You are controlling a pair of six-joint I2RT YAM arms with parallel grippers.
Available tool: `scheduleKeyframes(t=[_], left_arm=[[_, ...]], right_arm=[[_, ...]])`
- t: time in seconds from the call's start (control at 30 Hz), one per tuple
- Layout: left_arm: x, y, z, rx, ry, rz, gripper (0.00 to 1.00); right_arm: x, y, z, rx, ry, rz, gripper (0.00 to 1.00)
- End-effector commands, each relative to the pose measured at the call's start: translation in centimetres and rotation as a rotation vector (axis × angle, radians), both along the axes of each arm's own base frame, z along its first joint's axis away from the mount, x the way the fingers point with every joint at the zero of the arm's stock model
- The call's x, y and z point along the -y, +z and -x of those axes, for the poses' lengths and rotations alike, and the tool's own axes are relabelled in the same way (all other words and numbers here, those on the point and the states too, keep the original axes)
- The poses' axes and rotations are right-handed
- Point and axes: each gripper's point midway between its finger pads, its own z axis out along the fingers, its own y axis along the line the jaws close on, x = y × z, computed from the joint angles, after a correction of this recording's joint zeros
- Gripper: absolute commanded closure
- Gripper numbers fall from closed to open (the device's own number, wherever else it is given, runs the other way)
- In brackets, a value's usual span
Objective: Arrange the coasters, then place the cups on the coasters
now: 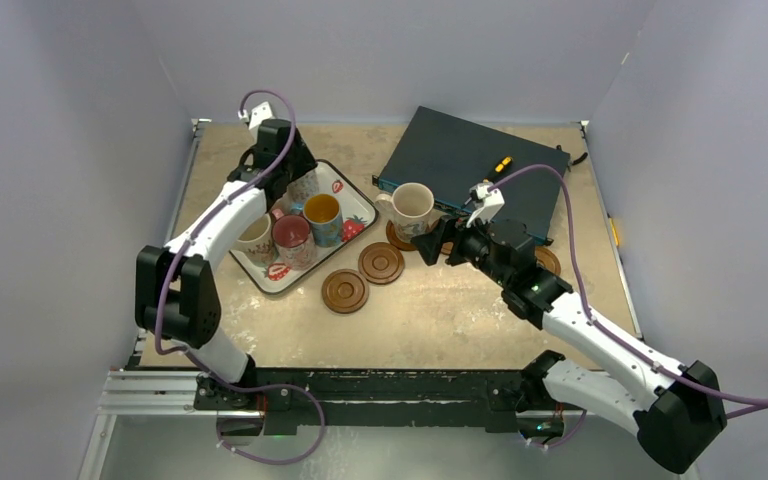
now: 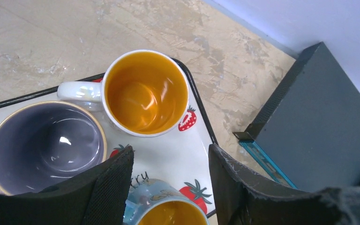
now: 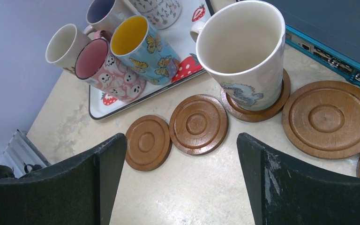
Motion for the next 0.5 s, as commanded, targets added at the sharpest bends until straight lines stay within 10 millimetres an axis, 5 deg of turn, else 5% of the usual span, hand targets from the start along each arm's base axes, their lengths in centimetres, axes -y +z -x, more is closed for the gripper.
scheduleKeyframes(t=[0.0,0.47], left_arm=[[0.0,-1.7,-0.8,-0.026,0.011,0.007,0.43],[-2.0,-4.7,-2.2,-0.085,0.06,0.024,0.32]], right_arm=[[-0.3,1.9,0.0,0.05,0.008,-0.042,0.1],[0.6,2.2,0.7,0.06,-0.009,-0.037,0.09]])
